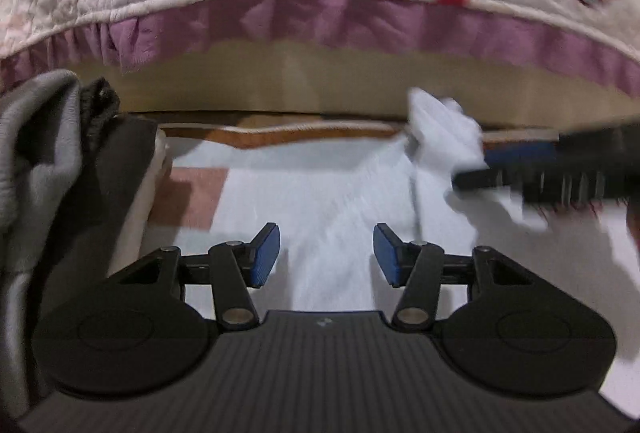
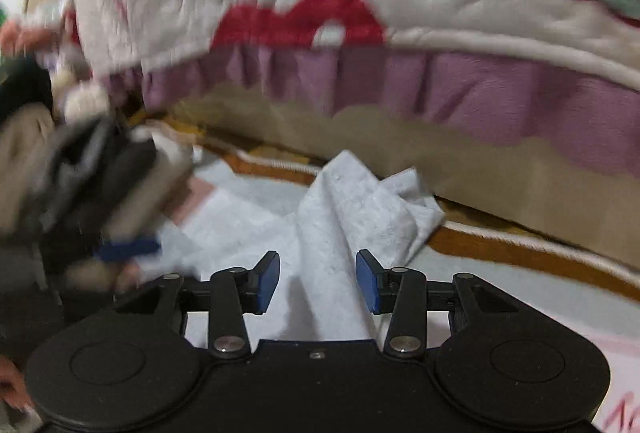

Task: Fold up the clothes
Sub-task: 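Open both grippers and move them to the folded T-shirt edge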

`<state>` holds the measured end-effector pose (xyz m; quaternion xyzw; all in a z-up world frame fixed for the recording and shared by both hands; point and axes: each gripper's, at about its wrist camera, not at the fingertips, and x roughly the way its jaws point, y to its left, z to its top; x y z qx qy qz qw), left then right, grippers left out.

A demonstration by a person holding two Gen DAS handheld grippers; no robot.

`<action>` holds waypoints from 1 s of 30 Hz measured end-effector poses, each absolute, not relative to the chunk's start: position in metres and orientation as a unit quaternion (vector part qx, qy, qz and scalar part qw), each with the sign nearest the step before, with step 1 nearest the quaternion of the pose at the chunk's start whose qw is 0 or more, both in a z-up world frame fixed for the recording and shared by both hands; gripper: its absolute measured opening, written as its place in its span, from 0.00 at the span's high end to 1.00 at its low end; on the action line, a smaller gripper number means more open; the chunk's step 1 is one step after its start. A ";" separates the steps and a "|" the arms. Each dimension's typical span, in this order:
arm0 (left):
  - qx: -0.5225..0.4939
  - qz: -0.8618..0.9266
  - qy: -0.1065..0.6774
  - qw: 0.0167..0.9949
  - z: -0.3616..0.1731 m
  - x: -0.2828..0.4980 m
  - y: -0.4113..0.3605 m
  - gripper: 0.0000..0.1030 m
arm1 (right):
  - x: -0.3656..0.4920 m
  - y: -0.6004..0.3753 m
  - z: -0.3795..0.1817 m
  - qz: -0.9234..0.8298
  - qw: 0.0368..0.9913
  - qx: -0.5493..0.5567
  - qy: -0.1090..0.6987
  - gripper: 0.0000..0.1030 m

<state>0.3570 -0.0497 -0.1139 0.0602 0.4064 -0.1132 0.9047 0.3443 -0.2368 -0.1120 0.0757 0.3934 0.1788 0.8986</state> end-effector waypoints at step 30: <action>0.068 -0.248 0.411 0.875 -0.156 0.419 -0.094 0.45 | 0.242 -0.358 -0.140 0.078 0.904 0.211 0.363 0.68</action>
